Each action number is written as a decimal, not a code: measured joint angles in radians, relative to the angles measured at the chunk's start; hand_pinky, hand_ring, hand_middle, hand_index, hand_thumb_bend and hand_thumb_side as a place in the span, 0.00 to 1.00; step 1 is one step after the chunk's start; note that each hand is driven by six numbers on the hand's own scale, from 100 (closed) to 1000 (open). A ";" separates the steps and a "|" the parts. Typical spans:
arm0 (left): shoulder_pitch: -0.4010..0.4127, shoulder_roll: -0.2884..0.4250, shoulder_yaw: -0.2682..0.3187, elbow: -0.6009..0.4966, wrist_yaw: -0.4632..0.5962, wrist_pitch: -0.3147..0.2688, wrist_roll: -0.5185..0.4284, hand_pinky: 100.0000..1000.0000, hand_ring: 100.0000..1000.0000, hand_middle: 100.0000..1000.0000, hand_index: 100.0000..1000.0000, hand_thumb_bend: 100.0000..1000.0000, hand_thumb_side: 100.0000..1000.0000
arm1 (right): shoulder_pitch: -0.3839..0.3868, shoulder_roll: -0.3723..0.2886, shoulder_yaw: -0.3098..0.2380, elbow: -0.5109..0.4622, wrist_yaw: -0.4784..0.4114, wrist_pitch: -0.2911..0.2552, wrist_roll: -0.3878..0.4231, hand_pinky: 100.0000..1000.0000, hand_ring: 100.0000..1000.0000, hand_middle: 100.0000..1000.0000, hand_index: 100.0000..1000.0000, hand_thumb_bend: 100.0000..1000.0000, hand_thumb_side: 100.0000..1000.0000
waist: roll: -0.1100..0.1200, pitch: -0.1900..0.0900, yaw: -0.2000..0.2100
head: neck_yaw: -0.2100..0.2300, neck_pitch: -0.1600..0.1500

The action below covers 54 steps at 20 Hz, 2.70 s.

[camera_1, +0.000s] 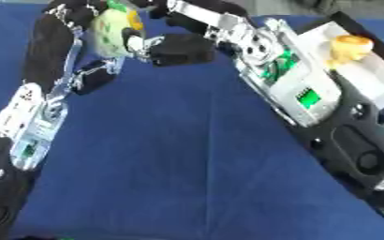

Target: Pick up the objects with one hand, pass them to the other hand, and then place them into the box on the other side of the table.

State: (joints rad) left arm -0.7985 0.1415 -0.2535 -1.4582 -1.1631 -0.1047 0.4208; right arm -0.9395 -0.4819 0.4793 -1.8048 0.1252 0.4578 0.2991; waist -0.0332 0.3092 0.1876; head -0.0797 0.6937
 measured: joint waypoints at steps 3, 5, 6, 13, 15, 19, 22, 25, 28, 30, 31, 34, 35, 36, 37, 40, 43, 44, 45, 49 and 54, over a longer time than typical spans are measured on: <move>0.000 -0.002 -0.003 0.004 -0.004 0.002 0.007 0.67 0.53 0.51 0.69 0.00 0.00 | -0.002 0.003 0.000 0.006 0.004 -0.005 -0.033 1.00 1.00 1.00 1.00 0.00 0.56 | -0.002 0.001 0.001 | -0.003 0.000; 0.000 -0.002 -0.007 0.006 -0.006 -0.001 0.013 0.67 0.54 0.51 0.69 0.00 0.00 | -0.002 0.004 0.003 0.013 0.003 -0.005 -0.039 1.00 1.00 1.00 1.00 0.00 0.61 | -0.005 0.001 0.005 | -0.005 0.000; -0.001 -0.002 -0.008 0.006 -0.008 -0.005 0.017 0.67 0.53 0.51 0.69 0.00 0.00 | -0.002 0.005 0.006 0.020 0.003 -0.003 -0.037 1.00 1.00 1.00 1.00 0.00 0.61 | -0.005 0.002 0.005 | -0.007 0.000; -0.006 -0.019 -0.024 0.013 -0.030 -0.031 0.071 0.66 0.53 0.51 0.69 0.00 0.00 | -0.012 0.030 0.010 0.103 0.019 0.002 -0.028 1.00 1.00 1.00 1.00 0.00 0.62 | -0.011 0.012 0.024 | -0.032 -0.001; -0.006 -0.019 -0.025 0.020 -0.035 -0.035 0.083 0.66 0.53 0.51 0.69 0.00 0.00 | -0.012 0.038 0.014 0.130 0.031 -0.004 -0.024 1.00 1.00 1.00 1.00 0.00 0.65 | -0.013 0.016 0.028 | -0.040 -0.002; -0.006 -0.019 -0.027 0.030 -0.035 -0.043 0.099 0.66 0.53 0.51 0.69 0.00 0.00 | -0.013 0.053 0.016 0.174 0.047 -0.017 -0.006 1.00 1.00 1.00 1.00 0.00 0.66 | -0.020 0.019 0.039 | -0.055 -0.003; -0.006 -0.019 -0.032 0.037 -0.035 -0.052 0.111 0.66 0.53 0.51 0.69 0.00 0.00 | -0.019 0.064 0.015 0.198 0.047 -0.022 0.005 1.00 1.00 1.00 1.00 0.00 0.58 | -0.023 0.021 0.042 | -0.062 -0.009; -0.007 -0.024 -0.038 0.049 -0.039 -0.061 0.117 0.66 0.53 0.51 0.69 0.00 0.00 | -0.021 0.074 0.015 0.213 0.039 -0.019 0.017 0.98 1.00 1.00 1.00 0.00 0.46 | -0.025 0.026 0.046 | -0.064 -0.010; -0.009 -0.028 -0.044 0.056 -0.043 -0.068 0.117 0.67 0.53 0.51 0.70 0.00 0.00 | -0.021 0.081 0.014 0.215 0.008 -0.014 0.022 0.95 1.00 0.86 0.90 0.00 0.24 | -0.025 0.027 0.046 | -0.067 -0.011; -0.009 -0.030 -0.046 0.059 -0.044 -0.075 0.114 0.67 0.54 0.52 0.70 0.00 0.00 | -0.021 0.083 0.009 0.218 -0.028 -0.013 0.014 0.93 1.00 0.76 0.79 0.00 0.14 | -0.025 0.027 0.046 | -0.068 -0.011; -0.009 -0.032 -0.046 0.062 -0.044 -0.077 0.112 0.67 0.54 0.52 0.70 0.00 0.00 | -0.021 0.083 0.008 0.220 -0.049 -0.013 0.008 0.93 1.00 0.73 0.77 0.00 0.13 | -0.025 0.028 0.046 | -0.068 -0.011; -0.009 -0.035 -0.047 0.063 -0.046 -0.087 0.105 0.69 0.58 0.56 0.74 0.20 0.00 | -0.021 0.082 0.008 0.222 -0.112 -0.010 -0.007 0.91 1.00 0.60 0.63 0.00 0.00 | -0.025 0.031 0.044 | -0.069 -0.011; -0.010 -0.035 -0.048 0.063 -0.047 -0.091 0.105 0.71 0.60 0.58 0.76 0.27 0.00 | -0.021 0.082 0.008 0.226 -0.129 -0.007 -0.010 0.90 0.99 0.58 0.61 0.00 0.00 | -0.025 0.031 0.043 | -0.070 -0.011; -0.010 -0.035 -0.049 0.064 -0.047 -0.094 0.105 0.75 0.67 0.65 0.84 0.41 0.12 | -0.021 0.081 0.008 0.227 -0.144 -0.003 -0.013 0.89 0.96 0.54 0.55 0.00 0.00 | -0.024 0.031 0.043 | -0.071 -0.011; -0.011 -0.035 -0.049 0.064 -0.048 -0.096 0.107 0.77 0.71 0.69 0.88 0.49 0.19 | -0.021 0.080 0.008 0.229 -0.158 0.003 -0.016 0.88 0.95 0.52 0.53 0.00 0.00 | -0.024 0.031 0.042 | -0.071 -0.011; -0.012 -0.037 -0.050 0.064 -0.054 -0.092 0.115 0.82 0.77 0.74 0.93 0.61 0.28 | -0.020 0.077 0.005 0.234 -0.198 0.018 -0.022 0.87 0.93 0.49 0.49 0.00 0.00 | -0.023 0.031 0.040 | -0.071 -0.011; -0.017 -0.046 -0.050 0.064 -0.053 -0.068 0.136 0.84 0.78 0.74 0.94 0.67 0.32 | -0.020 0.077 0.000 0.246 -0.219 0.022 -0.024 0.87 0.93 0.48 0.48 0.00 0.00 | -0.021 0.031 0.038 | -0.069 -0.011; -0.017 -0.046 -0.050 0.065 -0.051 -0.055 0.143 0.84 0.78 0.74 0.94 0.67 0.33 | -0.020 0.077 -0.004 0.250 -0.225 0.022 -0.025 0.87 0.93 0.48 0.48 0.00 0.00 | -0.018 0.031 0.038 | -0.067 -0.011; -0.017 -0.046 -0.050 0.067 -0.048 -0.041 0.148 0.84 0.78 0.74 0.94 0.67 0.35 | -0.020 0.077 -0.006 0.253 -0.229 0.022 -0.028 0.87 0.93 0.48 0.48 0.00 0.00 | -0.017 0.031 0.037 | -0.065 -0.011; -0.008 -0.046 -0.045 0.074 -0.020 0.012 0.153 0.84 0.77 0.74 0.94 0.65 0.38 | -0.019 0.070 -0.017 0.259 -0.240 0.022 -0.043 0.87 0.93 0.48 0.48 0.00 0.00 | -0.008 0.030 0.029 | -0.056 -0.011; 0.015 -0.022 -0.041 0.075 0.041 0.043 0.133 0.84 0.77 0.73 0.94 0.61 0.45 | -0.001 0.032 -0.037 0.264 -0.259 0.031 -0.068 0.87 0.94 0.49 0.50 0.00 0.00 | 0.015 0.019 0.011 | -0.040 -0.011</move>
State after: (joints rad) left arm -0.7834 0.1191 -0.2941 -1.3832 -1.1219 -0.0617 0.5539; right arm -0.9403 -0.4503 0.4425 -1.5410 -0.1338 0.4891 0.2307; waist -0.0185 0.3277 0.1984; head -0.1202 0.6829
